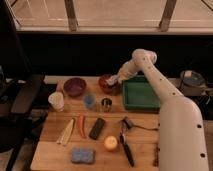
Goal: Wipe red bowl with towel
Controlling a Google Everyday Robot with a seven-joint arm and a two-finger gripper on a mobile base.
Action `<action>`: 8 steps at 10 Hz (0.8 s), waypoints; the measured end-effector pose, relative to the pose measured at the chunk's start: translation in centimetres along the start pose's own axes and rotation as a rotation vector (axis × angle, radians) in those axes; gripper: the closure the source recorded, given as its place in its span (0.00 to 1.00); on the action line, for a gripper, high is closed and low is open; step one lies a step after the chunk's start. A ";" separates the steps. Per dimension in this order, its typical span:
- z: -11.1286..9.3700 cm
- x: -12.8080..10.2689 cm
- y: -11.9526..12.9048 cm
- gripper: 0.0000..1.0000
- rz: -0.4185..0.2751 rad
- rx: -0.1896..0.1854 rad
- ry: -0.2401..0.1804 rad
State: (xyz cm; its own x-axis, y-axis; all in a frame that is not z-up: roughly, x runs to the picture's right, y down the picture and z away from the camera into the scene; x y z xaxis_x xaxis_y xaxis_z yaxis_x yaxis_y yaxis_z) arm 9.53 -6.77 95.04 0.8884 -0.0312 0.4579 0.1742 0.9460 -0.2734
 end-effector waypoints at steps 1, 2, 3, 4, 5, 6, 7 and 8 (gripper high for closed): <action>0.7 -1.5 -0.3 0.80 -0.025 -0.006 -0.013; 1.3 -2.9 -0.4 0.80 -0.049 -0.015 -0.032; 1.6 -3.4 -0.1 0.80 -0.059 -0.028 -0.040; 2.0 -3.9 1.0 0.80 -0.066 -0.047 -0.047; 1.8 -3.8 1.5 0.80 -0.058 -0.054 -0.043; 1.6 -3.4 2.1 0.80 -0.051 -0.061 -0.037; 1.0 -2.6 2.7 0.80 -0.041 -0.065 -0.022; 0.1 -0.8 3.3 0.80 -0.029 -0.071 0.005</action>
State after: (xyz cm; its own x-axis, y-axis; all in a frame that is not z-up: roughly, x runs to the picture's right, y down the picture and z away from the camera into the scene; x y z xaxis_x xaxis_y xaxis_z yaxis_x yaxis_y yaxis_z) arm 9.33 -3.61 93.86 0.8847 -0.0605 0.4622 0.2298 0.9194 -0.3193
